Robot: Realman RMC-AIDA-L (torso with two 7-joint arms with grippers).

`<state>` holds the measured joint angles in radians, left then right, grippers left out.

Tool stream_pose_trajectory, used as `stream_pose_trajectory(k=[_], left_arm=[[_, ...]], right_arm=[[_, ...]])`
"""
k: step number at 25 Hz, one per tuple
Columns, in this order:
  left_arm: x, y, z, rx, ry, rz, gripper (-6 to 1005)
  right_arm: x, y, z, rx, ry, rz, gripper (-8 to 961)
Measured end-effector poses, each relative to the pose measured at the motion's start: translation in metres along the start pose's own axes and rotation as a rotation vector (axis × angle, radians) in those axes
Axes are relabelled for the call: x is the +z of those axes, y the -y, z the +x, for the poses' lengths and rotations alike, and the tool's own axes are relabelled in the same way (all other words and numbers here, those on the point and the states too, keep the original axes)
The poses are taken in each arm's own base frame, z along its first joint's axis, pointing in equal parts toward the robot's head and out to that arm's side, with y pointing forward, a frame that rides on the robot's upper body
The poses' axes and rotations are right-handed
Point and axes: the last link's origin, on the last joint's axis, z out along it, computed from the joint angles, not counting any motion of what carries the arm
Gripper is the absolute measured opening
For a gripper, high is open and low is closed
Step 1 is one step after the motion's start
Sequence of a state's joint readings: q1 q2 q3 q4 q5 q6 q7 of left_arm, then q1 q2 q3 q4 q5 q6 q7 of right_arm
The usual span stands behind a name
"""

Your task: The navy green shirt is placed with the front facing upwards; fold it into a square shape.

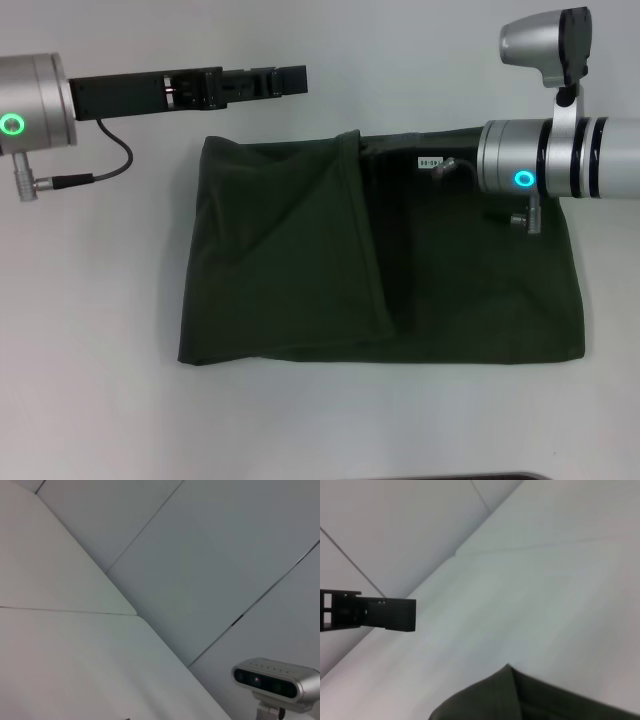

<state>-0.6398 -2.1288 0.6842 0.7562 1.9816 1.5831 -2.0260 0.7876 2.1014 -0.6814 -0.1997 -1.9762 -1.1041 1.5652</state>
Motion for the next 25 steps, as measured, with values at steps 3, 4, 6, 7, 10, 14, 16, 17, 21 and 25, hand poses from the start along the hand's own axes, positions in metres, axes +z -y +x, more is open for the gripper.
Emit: stream_pose_trajectory(k=[3, 4, 6, 7, 10, 14, 16, 17, 21, 25], left_arm=[[0.0, 0.001, 0.001, 0.0, -0.005, 0.008, 689], [0.0, 0.001, 0.001, 0.0, -0.006, 0.009, 689], [0.0, 0.002, 0.0, 0.001, -0.006, 0.009, 689], [0.0, 0.002, 0.0, 0.002, -0.006, 0.009, 689], [0.0, 0.002, 0.0, 0.003, -0.006, 0.009, 689], [0.001, 0.002, 0.0, 0.003, -0.009, 0.014, 688], [0.001, 0.003, 0.0, 0.003, -0.009, 0.015, 688], [0.001, 0.003, 0.0, 0.003, -0.009, 0.015, 688], [0.0, 0.003, 0.001, 0.005, -0.009, 0.018, 688], [0.0, 0.003, 0.002, 0.007, -0.01, 0.018, 688]], right_arm=[[-0.001, 0.003, 0.0, -0.02, 0.037, 0.021, 12], [-0.002, 0.005, 0.0, -0.024, 0.048, 0.033, 13], [-0.004, 0.009, 0.0, -0.029, 0.067, 0.06, 14], [-0.005, 0.011, 0.0, -0.031, 0.076, 0.073, 15], [-0.009, 0.018, 0.0, -0.023, 0.106, 0.109, 17], [-0.019, 0.028, 0.006, 0.021, 0.138, 0.156, 19], [-0.026, 0.032, 0.011, 0.041, 0.154, 0.17, 21], [-0.03, 0.033, 0.013, 0.049, 0.16, 0.172, 21], [-0.047, 0.028, 0.027, 0.088, 0.17, 0.106, 24], [-0.055, 0.018, 0.028, 0.116, 0.139, 0.017, 150]])
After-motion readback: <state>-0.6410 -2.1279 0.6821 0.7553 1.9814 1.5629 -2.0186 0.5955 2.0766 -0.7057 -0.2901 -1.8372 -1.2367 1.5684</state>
